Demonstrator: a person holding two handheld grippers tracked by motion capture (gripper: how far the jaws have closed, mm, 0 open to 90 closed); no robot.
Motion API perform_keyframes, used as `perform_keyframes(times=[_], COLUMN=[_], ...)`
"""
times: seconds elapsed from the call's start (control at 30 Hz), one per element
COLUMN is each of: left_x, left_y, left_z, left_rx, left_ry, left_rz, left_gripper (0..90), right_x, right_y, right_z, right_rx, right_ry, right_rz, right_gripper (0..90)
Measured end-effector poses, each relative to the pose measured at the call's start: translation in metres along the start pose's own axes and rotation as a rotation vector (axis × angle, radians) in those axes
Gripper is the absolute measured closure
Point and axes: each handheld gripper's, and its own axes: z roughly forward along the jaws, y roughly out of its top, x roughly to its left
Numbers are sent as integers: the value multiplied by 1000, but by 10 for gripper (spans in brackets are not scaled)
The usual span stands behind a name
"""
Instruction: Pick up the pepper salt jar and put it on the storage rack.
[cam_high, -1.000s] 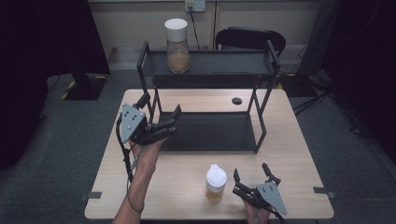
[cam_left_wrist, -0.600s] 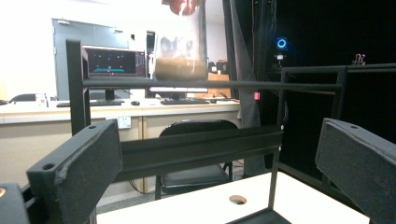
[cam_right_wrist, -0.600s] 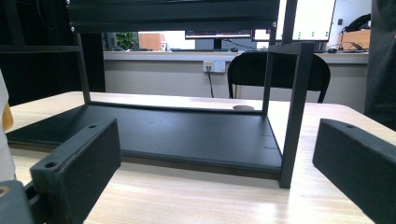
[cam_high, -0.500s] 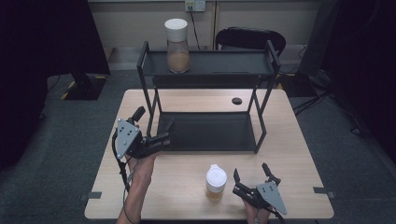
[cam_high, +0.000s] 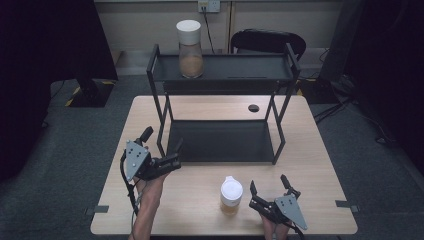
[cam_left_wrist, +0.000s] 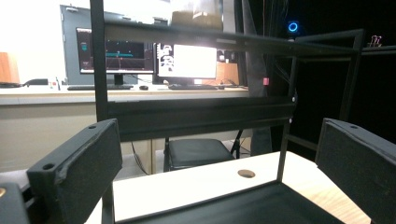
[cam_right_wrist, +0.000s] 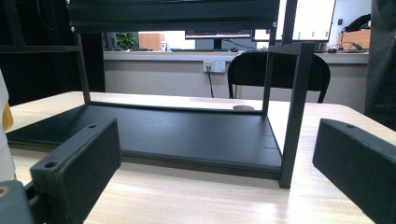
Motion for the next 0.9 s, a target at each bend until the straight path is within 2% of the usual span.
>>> perform_keyframes(times=[0.13, 0.3, 0.43, 0.67, 0.77, 0.9], left_x=[-4, -5, -5, -8, -14, -17], left_y=[-11, -25, -32, -54, -63, -78], left_z=[-3, -5, -7, -13, -15, -18], left_rx=[28, 52, 80, 72, 88, 85], left_ry=[14, 13, 10, 18, 46, 59], left_rz=[6, -11, 3, -13, 8, 10], left_gripper=[0, 0, 0, 0, 0, 0], right_x=[0, 0, 0, 0, 0, 0], right_y=[0, 0, 0, 0, 0, 0], right_z=[0, 0, 0, 0, 0, 0], right_rx=[0, 0, 0, 0, 0, 0], right_ry=[0, 0, 0, 0, 0, 0], right_rz=[0, 0, 0, 0, 0, 0], right_gripper=[0, 0, 0, 0, 0, 0])
